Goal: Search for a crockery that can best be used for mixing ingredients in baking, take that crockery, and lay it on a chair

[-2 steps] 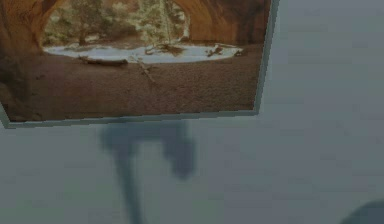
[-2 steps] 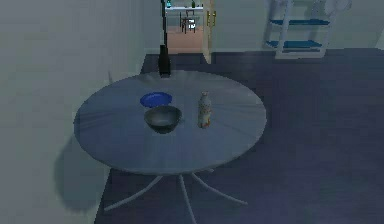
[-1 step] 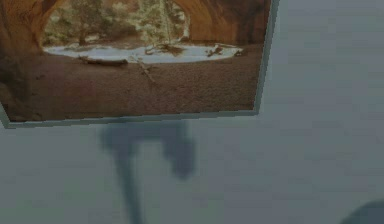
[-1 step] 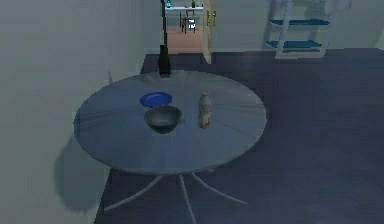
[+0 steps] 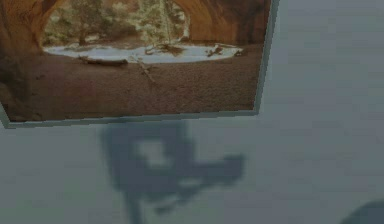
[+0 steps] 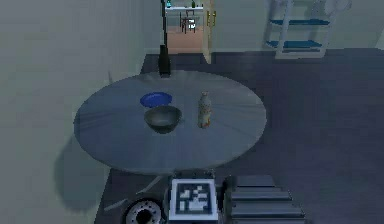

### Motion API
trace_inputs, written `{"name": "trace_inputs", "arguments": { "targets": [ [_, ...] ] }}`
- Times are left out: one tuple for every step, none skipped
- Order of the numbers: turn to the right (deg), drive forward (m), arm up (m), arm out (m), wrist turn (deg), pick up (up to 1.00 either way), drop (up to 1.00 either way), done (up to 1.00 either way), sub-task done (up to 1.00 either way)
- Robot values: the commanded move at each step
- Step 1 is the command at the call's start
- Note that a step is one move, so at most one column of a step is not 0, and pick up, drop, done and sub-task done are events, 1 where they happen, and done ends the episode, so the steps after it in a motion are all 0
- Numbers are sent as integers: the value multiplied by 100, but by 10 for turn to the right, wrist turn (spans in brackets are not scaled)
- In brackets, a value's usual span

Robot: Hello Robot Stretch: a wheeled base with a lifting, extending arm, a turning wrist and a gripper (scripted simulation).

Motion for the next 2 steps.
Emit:
{"name": "trace_inputs", "arguments": {
  "targets": [
    [0,0,0,50,0,0,0,0,0],
    [0,0,0,0,450,0,0,0,0]
  ]
}}
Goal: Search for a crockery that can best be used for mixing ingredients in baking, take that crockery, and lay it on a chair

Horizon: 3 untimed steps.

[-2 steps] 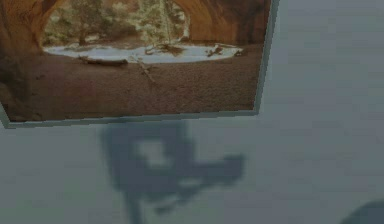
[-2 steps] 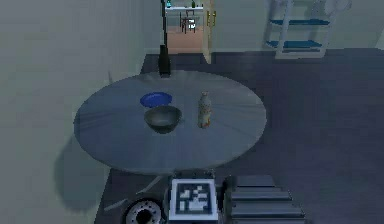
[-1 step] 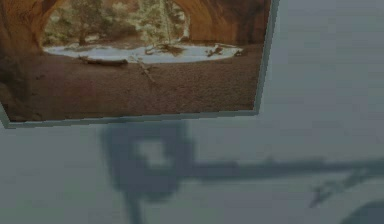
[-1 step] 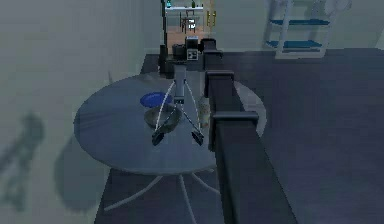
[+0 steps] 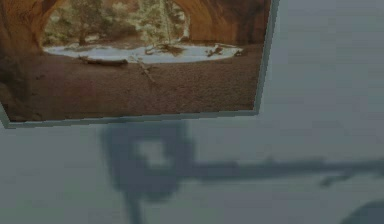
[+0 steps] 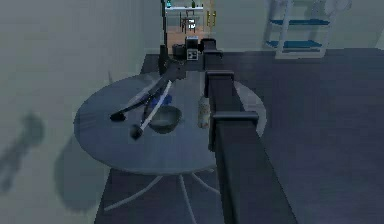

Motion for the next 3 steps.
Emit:
{"name": "trace_inputs", "arguments": {
  "targets": [
    [0,0,0,0,450,0,0,0,0],
    [0,0,0,0,450,0,0,0,0],
    [0,0,0,0,90,0,0,0,0]
  ]
}}
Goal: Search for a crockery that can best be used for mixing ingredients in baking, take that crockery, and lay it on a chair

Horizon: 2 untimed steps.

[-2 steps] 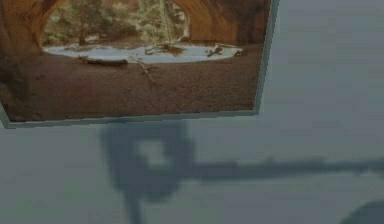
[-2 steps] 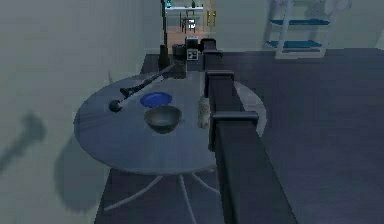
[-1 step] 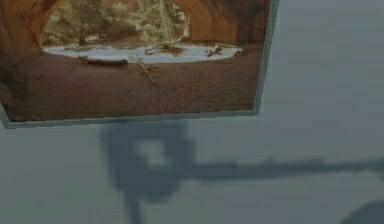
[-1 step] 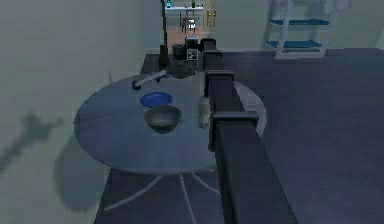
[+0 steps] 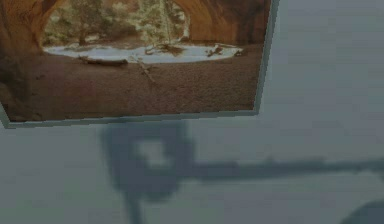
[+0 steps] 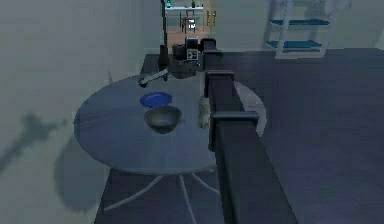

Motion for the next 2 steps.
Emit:
{"name": "trace_inputs", "arguments": {
  "targets": [
    [0,0,-20,0,0,0,0,0,0],
    [0,0,0,0,0,100,0,0,0]
  ]
}}
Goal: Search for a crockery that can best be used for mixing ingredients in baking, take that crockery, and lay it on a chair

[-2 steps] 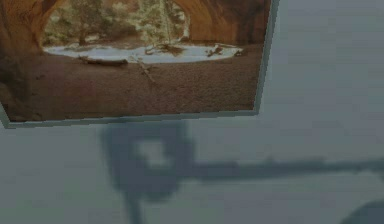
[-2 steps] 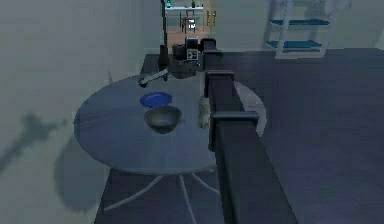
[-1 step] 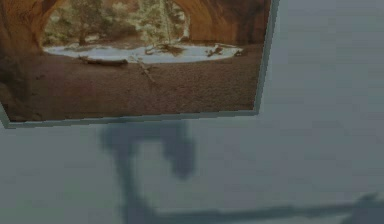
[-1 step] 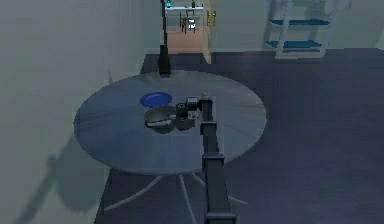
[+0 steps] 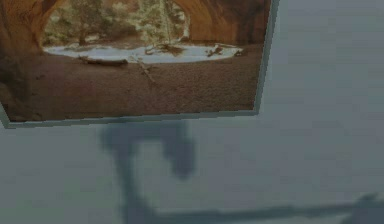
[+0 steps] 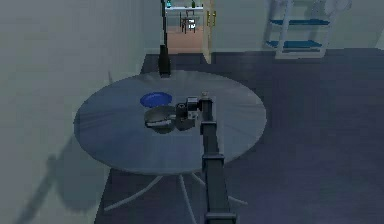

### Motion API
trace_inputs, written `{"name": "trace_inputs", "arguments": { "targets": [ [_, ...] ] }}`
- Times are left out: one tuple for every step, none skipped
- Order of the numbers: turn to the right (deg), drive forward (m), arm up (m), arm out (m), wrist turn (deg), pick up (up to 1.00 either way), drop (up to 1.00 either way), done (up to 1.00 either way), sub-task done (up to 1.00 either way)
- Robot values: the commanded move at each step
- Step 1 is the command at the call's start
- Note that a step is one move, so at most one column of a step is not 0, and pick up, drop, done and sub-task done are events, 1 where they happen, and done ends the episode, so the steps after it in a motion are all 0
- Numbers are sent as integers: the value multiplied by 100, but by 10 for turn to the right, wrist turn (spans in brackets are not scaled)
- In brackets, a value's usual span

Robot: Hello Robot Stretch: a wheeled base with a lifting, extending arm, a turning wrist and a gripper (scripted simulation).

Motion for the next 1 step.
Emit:
{"name": "trace_inputs", "arguments": {
  "targets": [
    [0,0,10,0,0,0,0,0,0]
  ]
}}
